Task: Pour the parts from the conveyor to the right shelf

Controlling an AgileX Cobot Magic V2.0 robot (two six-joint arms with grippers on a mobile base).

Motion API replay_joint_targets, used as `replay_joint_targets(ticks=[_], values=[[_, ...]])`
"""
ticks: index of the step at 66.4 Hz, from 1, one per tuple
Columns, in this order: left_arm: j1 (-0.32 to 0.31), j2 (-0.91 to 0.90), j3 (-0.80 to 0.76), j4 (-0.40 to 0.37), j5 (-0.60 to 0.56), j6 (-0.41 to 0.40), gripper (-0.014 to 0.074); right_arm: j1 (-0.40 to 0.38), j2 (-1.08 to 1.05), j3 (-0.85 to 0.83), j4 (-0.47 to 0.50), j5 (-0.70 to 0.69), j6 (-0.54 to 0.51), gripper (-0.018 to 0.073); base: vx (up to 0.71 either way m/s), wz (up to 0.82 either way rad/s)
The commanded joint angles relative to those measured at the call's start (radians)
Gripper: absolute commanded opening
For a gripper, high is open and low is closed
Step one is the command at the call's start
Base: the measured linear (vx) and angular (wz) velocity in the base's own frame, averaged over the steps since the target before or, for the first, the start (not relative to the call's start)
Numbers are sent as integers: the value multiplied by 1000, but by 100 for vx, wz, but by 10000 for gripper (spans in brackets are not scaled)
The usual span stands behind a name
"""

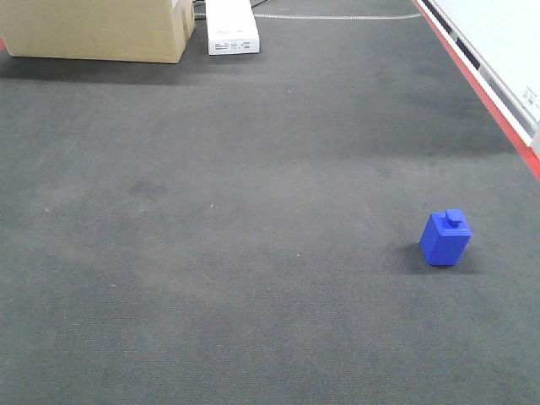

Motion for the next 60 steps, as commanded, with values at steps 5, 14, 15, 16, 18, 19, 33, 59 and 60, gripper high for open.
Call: replay_joint_targets(ticks=[5,14,15,16,18,19,33,59,60], values=[[3,-13,-19,-8,-72,-8,-6,-8,-12,7,-4,-75,-6,-8,0,0],[3,-13,-19,-8,-72,-8,-6,-8,-12,7,-4,-75,-6,-8,0,0],[3,-13,-19,-8,-72,-8,-6,-8,-12,7,-4,-75,-6,-8,0,0],[3,-13,-19,-8,-72,-8,-6,-8,-12,7,-4,-75,-6,-8,0,0],[3,-13,-19,-8,-72,-8,-6,-8,-12,7,-4,-75,-6,-8,0,0],[3,-13,-19,-8,-72,-8,-6,-8,-12,7,-4,-75,-6,-8,0,0],[3,-11,-18,-8,-67,-8,-6,-8,-12,7,-4,-75,-6,-8,0,0],[3,-11,-19,-8,-64,-8,-6,-8,-12,7,-4,-75,-6,-8,0,0],[3,-11,-19,-8,-64,-8,-6,-8,-12,7,-4,-75,-6,-8,0,0]])
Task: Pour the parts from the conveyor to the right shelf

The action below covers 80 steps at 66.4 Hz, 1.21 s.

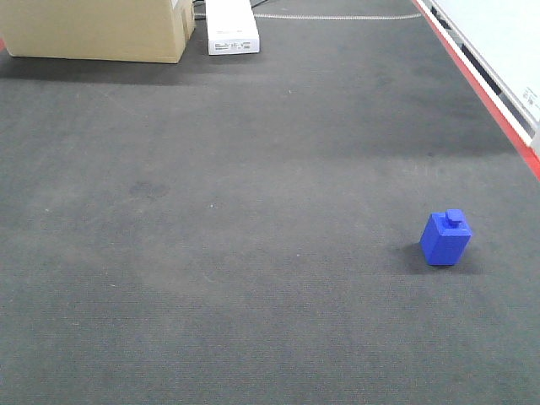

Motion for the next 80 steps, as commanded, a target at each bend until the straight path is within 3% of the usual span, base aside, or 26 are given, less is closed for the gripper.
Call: replay_joint_targets(ticks=[1,23,38,52,61,71,80], values=[[3,-11,-19,-8,-66,-8,-6,-8,-12,7,-4,-75,-6,-8,0,0],[3,-11,-19,-8,-66,-8,-6,-8,-12,7,-4,-117,-6,-8,0,0],[3,-11,-19,-8,-66,-8,-6,-8,-12,0,-17,-408,-6,-6,0,0],[3,-11,-19,-8,-66,-8,-6,-8,-12,-215,-18,-444,-6,-5,0,0],[3,-11,-19,-8,-66,-8,-6,-8,40,-448,-18,-267,-6,-5,0,0],[3,-11,-19,-8,-66,-8,-6,-8,221,-720,-6,111,0,-5,0,0],[3,-12,-19,-8,-66,-8,-6,-8,418,-898,-4,354,-3,6,0,0]])
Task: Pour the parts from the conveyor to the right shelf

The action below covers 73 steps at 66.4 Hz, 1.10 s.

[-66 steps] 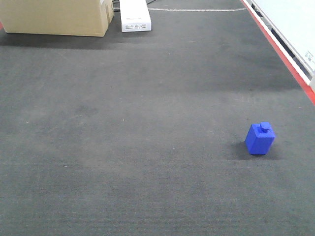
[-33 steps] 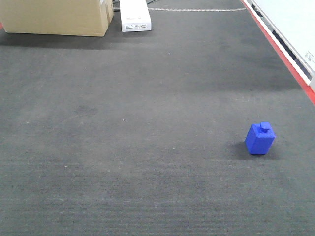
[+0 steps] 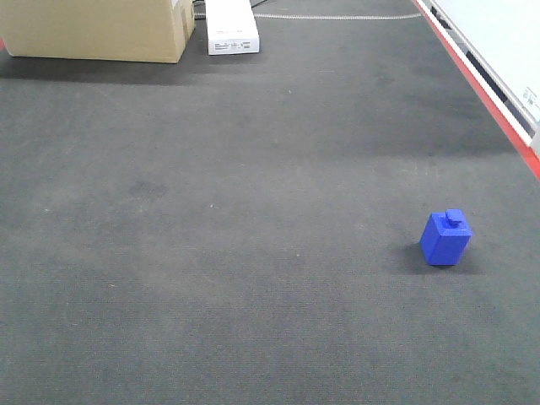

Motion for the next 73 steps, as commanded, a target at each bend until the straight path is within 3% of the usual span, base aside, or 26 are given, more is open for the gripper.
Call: replay_joint_targets(ticks=[1,12,24,33,55,73], values=[[3,-12,-19,-8,-66,-8,-6,-8,142,-115,-4,108,-3,10,0,0],[3,-12,-19,-8,-66,-8,-6,-8,332,-168,17,184,-5,158,0,0],[3,-12,-19,-8,-66,-8,-6,-8,455,-168,47,182,-7,549,0,0],[3,-12,-19,-8,-66,-8,-6,-8,505,-168,17,140,-61,710,0,0],[3,-12,-19,-8,-66,-8,-6,-8,591,-168,40,137,-141,692,0,0],[3,-12,-19,-8,-66,-8,-6,-8,849,-325,39,355,-141,634,0,0]])
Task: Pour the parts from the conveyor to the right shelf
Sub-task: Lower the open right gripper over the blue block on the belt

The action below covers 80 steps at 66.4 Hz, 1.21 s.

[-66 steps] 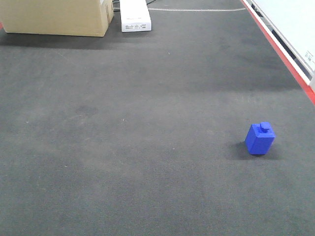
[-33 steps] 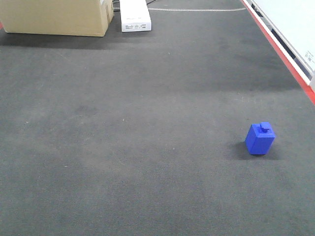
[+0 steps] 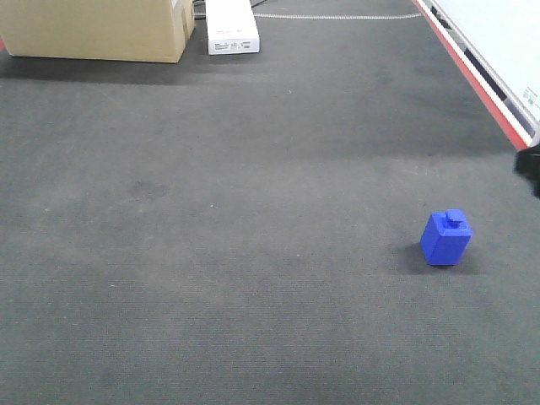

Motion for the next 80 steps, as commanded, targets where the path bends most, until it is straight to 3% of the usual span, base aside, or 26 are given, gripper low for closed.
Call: replay_joint_targets(ticks=[1,20,31,55,80], values=[[3,-12,-19,-8,-72,-8,-6,-8,89,-111,-3,32,-7,631,0,0],[3,-12,-19,-8,-72,-8,-6,-8,437,-426,1,340,-54,613,0,0],[3,-12,-19,-8,-72,-8,-6,-8,582,-544,7,443,-93,609,0,0],[3,-12,-19,-8,-72,-8,-6,-8,748,-595,47,460,-139,599,0,0],[3,-12,-19,-8,-72,-8,-6,-8,828,-595,99,385,-155,594,0,0]])
